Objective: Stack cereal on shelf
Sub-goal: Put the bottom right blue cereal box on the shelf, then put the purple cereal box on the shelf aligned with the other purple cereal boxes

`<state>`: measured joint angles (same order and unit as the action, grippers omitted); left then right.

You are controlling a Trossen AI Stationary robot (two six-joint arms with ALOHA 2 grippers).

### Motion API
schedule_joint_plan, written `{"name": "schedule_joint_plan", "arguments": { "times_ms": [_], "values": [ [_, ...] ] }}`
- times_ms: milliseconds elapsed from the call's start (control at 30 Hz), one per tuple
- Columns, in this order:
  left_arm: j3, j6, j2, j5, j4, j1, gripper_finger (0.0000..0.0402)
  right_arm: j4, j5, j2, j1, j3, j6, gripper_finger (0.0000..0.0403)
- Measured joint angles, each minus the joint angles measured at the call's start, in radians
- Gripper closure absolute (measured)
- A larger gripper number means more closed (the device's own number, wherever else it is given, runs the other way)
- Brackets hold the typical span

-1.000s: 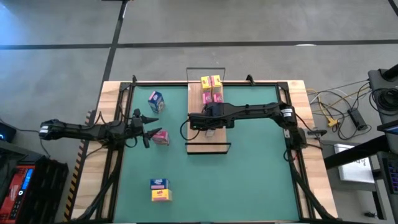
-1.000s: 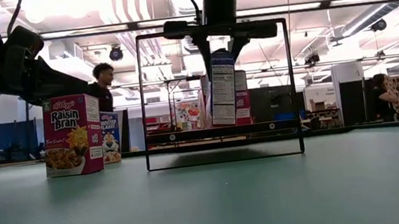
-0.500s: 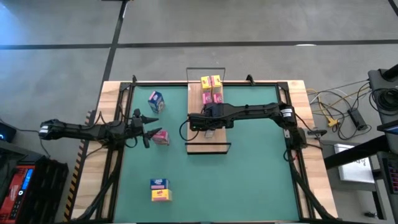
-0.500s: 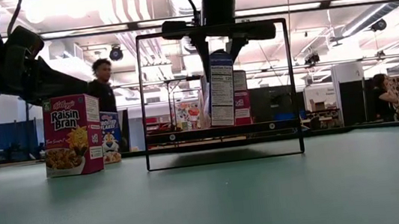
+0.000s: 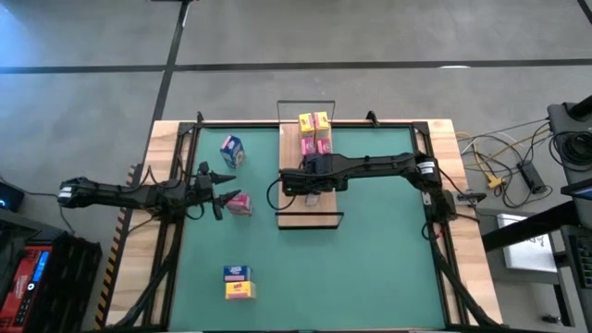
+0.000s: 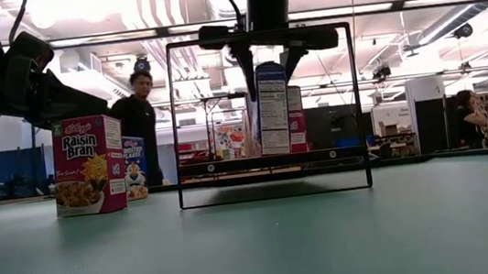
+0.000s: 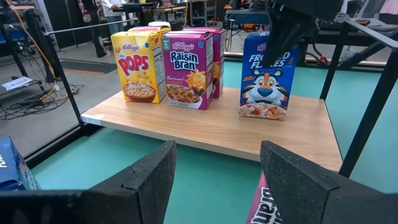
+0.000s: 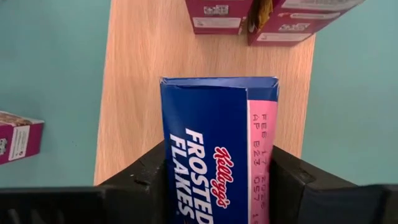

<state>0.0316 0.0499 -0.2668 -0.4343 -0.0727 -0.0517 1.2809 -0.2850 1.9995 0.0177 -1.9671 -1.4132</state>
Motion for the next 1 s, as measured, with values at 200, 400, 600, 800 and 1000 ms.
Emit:
{"name": "schedule_joint_plan", "arguments": {
  "times_ms": [200,400,600,800,1000],
  "values": [
    [0.0,0.0,0.0,0.0,0.0,0.0,0.0184,0.002,0.001,0.0,0.0,0.0,0.0,0.0192],
    [0.0,0.0,0.0,0.0,0.0,0.0,0.0184,0.005,0.001,0.0,0.0,-0.004,-0.015,0.0153],
    [0.0,0.0,0.0,0.0,0.0,0.0,0.0184,0.037,0.0,0.0,-0.011,-0.054,-0.019,0.0105],
    [0.0,0.0,0.0,0.0,0.0,0.0,0.0184,0.11,-0.003,0.0,-0.027,-0.11,-0.034,0.0064],
    [0.0,0.0,0.0,0.0,0.0,0.0,0.0184,0.206,-0.003,0.0,-0.052,-0.173,-0.056,0.004]
  ]
}}
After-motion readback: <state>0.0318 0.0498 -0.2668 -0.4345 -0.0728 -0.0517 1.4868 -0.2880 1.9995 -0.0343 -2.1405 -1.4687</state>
